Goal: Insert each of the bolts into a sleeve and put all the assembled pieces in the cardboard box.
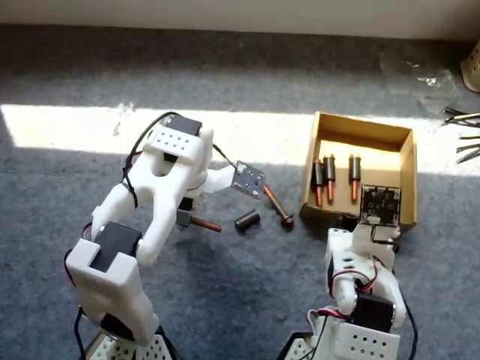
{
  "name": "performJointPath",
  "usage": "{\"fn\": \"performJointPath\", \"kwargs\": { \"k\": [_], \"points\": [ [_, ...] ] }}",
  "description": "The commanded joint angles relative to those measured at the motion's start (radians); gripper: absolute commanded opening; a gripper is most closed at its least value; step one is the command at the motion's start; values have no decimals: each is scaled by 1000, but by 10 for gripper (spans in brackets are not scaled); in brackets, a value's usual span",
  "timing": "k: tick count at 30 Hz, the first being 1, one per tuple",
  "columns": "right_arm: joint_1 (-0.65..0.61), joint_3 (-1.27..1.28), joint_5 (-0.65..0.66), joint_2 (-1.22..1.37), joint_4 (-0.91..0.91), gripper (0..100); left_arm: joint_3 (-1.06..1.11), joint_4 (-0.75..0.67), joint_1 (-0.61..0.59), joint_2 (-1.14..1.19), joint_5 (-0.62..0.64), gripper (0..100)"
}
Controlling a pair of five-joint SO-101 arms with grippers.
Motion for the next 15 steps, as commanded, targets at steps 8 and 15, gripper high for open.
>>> {"fn": "performJointPath", "kwargs": {
  "k": [8, 15],
  "points": [
    [4, -1, 0, -10, -31, 4, -67, -176, -18, 124, -330, 77],
    [4, 1, 0, -10, -31, 4, -188, -75, -18, 28, -226, 74]
  ]
}}
